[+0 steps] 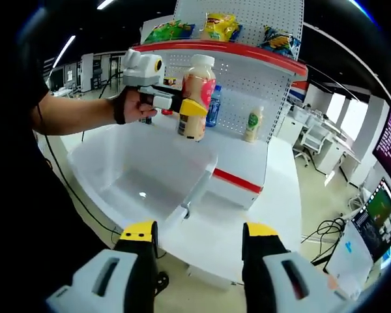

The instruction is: Place the items from the shopping basket onto the snack and drink counter

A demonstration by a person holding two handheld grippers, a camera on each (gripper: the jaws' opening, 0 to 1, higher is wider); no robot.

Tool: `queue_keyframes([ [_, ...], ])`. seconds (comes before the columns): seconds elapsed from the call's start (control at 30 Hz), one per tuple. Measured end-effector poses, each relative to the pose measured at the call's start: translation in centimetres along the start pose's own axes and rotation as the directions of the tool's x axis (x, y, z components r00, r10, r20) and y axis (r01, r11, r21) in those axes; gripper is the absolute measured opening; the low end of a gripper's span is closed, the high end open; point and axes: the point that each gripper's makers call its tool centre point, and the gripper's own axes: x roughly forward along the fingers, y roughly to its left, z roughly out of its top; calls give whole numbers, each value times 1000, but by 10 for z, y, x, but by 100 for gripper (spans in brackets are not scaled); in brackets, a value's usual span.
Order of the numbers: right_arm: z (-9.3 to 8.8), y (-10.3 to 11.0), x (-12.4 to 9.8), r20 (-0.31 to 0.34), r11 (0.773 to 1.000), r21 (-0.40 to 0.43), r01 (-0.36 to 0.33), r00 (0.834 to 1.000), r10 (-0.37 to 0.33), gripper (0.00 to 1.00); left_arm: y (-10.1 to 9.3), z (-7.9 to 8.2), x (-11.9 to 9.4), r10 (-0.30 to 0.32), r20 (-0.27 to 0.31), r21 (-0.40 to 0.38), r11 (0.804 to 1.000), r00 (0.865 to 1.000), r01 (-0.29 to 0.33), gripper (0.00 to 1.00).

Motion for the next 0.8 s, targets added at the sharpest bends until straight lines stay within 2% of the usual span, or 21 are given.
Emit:
queue_keyframes([
  [0.27, -6, -6, 0, -19, 1000, 7, -1, 1000, 1, 50, 11, -1, 20, 30, 3, 21, 999, 1000, -30, 43],
  [0.5, -16, -15, -2, -41, 1000, 19, 12, 999, -12, 50, 22, -1, 35, 43, 7, 6, 999, 999, -43, 43],
  [0.63, -11, -15, -4, -18, 1000, 26, -12, 1000, 13, 50, 27, -2, 43, 49, 7, 6, 999, 999, -49, 43],
  [0.8, -13, -19, -3, -35, 1000, 5, -16, 999, 16, 50, 37, -5, 54, 70, 6, 7, 998, 998, -70, 43],
])
